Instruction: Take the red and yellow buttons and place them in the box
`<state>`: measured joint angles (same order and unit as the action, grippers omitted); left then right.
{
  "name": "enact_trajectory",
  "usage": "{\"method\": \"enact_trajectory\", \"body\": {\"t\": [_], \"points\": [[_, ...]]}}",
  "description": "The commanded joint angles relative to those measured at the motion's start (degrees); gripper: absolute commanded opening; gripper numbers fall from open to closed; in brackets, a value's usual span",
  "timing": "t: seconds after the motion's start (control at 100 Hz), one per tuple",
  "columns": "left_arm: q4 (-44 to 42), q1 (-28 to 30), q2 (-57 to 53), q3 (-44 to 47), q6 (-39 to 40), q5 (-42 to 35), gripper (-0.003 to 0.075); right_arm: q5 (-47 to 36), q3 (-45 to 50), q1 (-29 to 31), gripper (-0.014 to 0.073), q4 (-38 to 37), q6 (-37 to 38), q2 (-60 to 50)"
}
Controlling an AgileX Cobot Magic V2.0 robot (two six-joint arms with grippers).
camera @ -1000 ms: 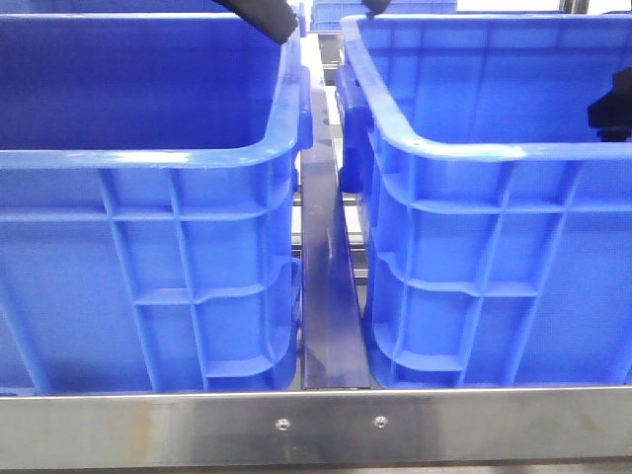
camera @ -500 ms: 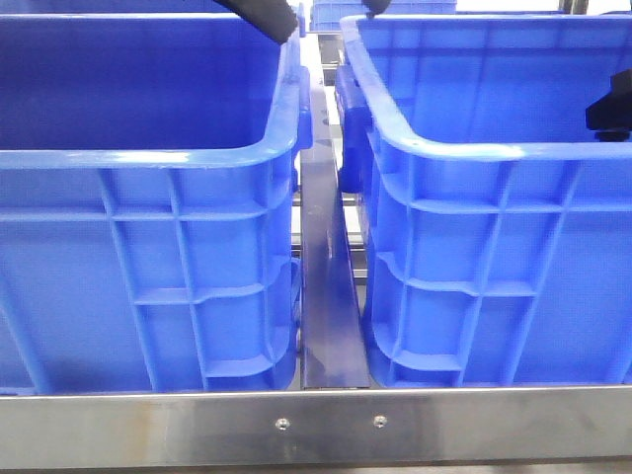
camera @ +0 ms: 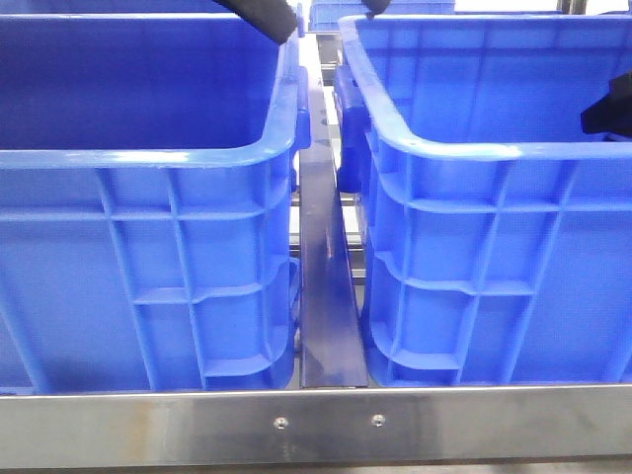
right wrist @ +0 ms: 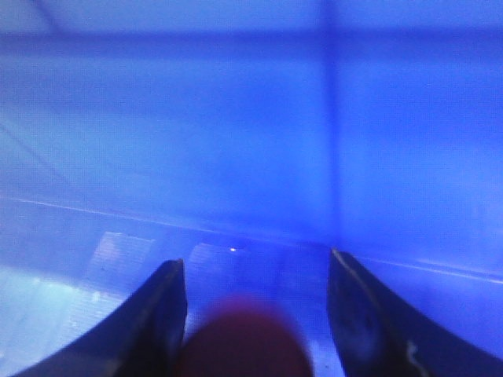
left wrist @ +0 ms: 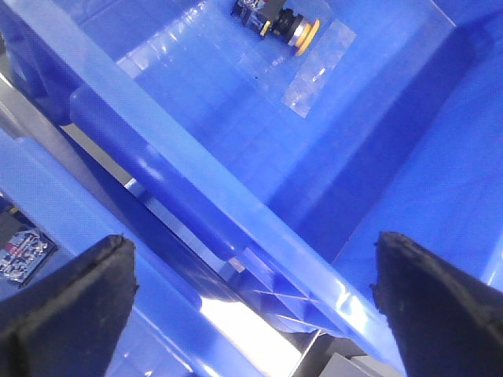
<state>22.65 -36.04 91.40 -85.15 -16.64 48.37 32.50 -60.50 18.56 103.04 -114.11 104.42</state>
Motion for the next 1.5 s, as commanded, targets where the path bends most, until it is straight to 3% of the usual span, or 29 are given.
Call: {"method": "enact_trajectory", "body": {"t": [0.0, 0.6, 0.72, 0.93, 0.96, 1.22, 1.49], "points": [[1.49, -0.64, -2.58, -1.4, 0.01, -3.14, 0.0585, 4.05, -1.46, 0.15, 0.0427, 5.6, -0.72, -3.11], [1.37, -0.64, -2.58, -1.4, 0.01, -5.14, 0.0578, 4.04, -0.5, 0.22, 0.0417, 3.61, -0.61, -10.56], [-1.31, -0.64, -2.63, -1.4, 2.39, -5.76, 0.0454, 3.79, 1.66, 0.22, 0.0296, 3.61, -0.61, -14.34], [-11.36, -0.64, -4.39, 0.49, 9.55, -7.25, -0.0022, 1.83, 7.62, 0.22, -0.0043, 3.61, -0.55, -22.59], [-11.9, -0.64, -5.18, 1.36, 9.89, -8.16, -0.0018, 1.69, 8.4, 0.22, -0.0075, 3.61, -0.55, -23.72], [-14.93, 0.45, -13.78, 13.53, 12.41, -18.59, -0.002, 2.32, 14.5, 0.22, -0.0062, 3.66, -0.51, -34.02], [-15.05, 11.79, -25.14, 25.61, 12.65, -22.17, -0.002, 6.04, 18.38, 0.22, -0.0062, 3.66, 0.15, -39.83]]}}
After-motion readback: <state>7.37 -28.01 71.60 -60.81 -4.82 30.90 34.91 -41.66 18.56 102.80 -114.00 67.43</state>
